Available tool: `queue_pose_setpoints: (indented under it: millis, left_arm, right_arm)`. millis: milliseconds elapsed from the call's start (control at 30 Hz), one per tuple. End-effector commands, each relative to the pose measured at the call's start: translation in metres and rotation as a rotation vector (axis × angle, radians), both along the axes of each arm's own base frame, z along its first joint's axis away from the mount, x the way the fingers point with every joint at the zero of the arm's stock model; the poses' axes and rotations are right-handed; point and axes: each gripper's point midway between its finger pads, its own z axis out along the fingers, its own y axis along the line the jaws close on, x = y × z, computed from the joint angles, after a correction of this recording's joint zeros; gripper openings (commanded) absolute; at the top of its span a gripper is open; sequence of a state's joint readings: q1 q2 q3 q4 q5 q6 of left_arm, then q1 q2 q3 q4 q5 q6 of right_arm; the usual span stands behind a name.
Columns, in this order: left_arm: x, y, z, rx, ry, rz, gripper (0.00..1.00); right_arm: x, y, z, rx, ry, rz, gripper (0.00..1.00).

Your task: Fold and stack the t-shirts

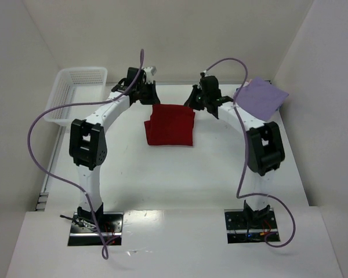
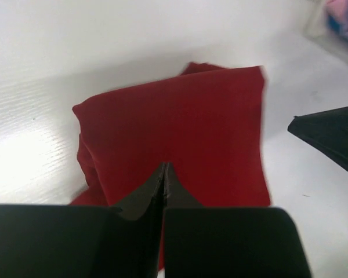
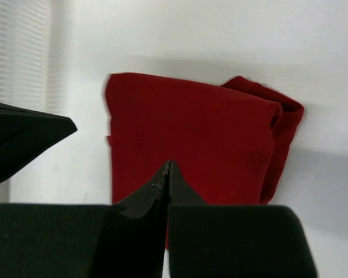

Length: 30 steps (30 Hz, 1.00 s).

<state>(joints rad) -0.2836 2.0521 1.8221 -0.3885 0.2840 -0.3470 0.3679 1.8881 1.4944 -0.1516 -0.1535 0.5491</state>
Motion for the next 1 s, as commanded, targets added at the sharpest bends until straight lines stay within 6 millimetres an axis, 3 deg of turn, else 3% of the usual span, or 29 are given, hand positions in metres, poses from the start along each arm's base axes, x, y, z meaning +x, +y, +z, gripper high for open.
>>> queue_pose_setpoints:
  millis: [0,100,200,233,300,333,433,533,667,733,800,833,967]
  left_arm:
    - [0.026,0.0,-0.014,-0.01,-0.027,0.045,0.0]
    - [0.037,0.0,-0.032,0.014,-0.031,0.085,0.0]
    - [0.049,0.01,-0.052,0.062,-0.002,0.157,0.0]
    - [0.051,0.013,-0.065,0.085,0.021,0.173,0.0]
    - [0.055,0.018,-0.073,0.104,0.029,0.207,0.0]
    - [0.054,0.02,-0.08,0.112,0.051,0.219,0.0]
    - [0.055,0.021,-0.099,0.129,0.076,0.224,0.0]
    - [0.051,0.016,-0.105,0.133,0.1,0.22,0.0]
    - [0.051,0.016,-0.105,0.139,0.096,0.214,0.0]
    - [0.056,0.015,-0.091,0.134,0.064,0.209,0.0]
    - [0.058,0.015,-0.081,0.133,0.041,0.203,0.0]
    - [0.059,0.015,-0.067,0.123,0.019,0.204,0.0]
    - [0.062,0.012,-0.044,0.103,-0.031,0.193,0.11]
  right_arm:
    - [0.025,-0.002,-0.031,-0.062,0.02,0.0,0.01]
    - [0.033,-0.003,-0.054,-0.089,0.052,-0.019,0.01]
    - [0.043,-0.013,-0.063,-0.112,0.051,-0.061,0.01]
    - [0.043,-0.016,-0.076,-0.131,0.075,-0.073,0.01]
    - [0.048,-0.021,-0.076,-0.161,0.068,-0.098,0.01]
    - [0.046,-0.022,-0.093,-0.183,0.097,-0.089,0.01]
    - [0.048,-0.035,-0.102,-0.197,0.12,-0.113,0.01]
    - [0.052,-0.039,-0.105,-0.197,0.124,-0.122,0.01]
    - [0.052,-0.039,-0.1,-0.201,0.111,-0.117,0.01]
    - [0.051,-0.04,-0.096,-0.201,0.11,-0.117,0.01]
    - [0.052,-0.039,-0.08,-0.192,0.088,-0.118,0.01]
    - [0.053,-0.039,-0.075,-0.195,0.075,-0.114,0.01]
    - [0.053,-0.039,-0.04,-0.172,0.018,-0.119,0.02]
